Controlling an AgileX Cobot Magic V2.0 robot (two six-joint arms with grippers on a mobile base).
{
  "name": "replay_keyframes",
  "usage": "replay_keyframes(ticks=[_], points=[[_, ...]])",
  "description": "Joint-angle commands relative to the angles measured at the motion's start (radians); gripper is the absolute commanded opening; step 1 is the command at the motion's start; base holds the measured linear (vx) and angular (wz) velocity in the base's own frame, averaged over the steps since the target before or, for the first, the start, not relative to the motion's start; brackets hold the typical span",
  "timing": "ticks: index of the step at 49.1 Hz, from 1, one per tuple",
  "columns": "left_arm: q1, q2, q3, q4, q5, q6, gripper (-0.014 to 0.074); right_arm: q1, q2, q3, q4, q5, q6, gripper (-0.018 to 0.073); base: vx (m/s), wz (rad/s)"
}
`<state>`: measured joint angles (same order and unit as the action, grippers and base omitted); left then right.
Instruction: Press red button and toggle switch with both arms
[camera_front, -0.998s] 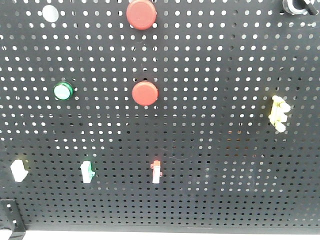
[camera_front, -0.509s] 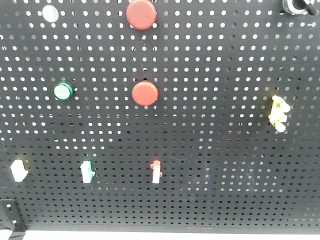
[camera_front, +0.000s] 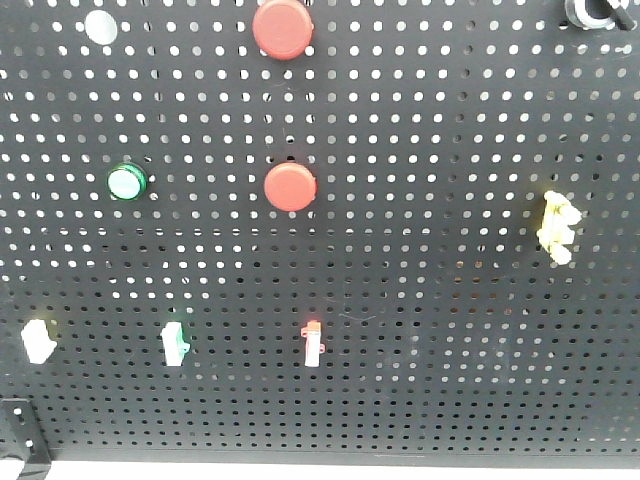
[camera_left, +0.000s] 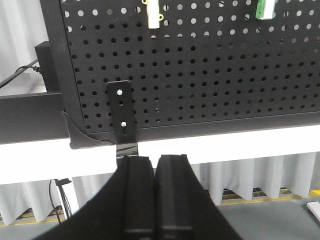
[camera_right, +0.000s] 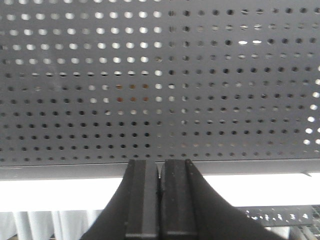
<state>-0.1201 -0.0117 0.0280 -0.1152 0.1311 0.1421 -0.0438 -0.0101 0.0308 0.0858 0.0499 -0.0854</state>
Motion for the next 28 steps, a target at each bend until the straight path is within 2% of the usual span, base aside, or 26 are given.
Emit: replay_keyframes(ticks=[1,28], points=[[-0.002,-0.016,0.034,-0.002,-0.075,-0.003,0.0001,-0.009,-0.017,0.011,-0.011,-0.086,0.0,-0.0003,0.0,0.0],[-0.002,-0.016,0.034,-0.002,-0.075,-0.003,0.0001,-0.009,-0.017,0.011,-0.01,-0.084,0.0,-0.0003,0.0,0.0]])
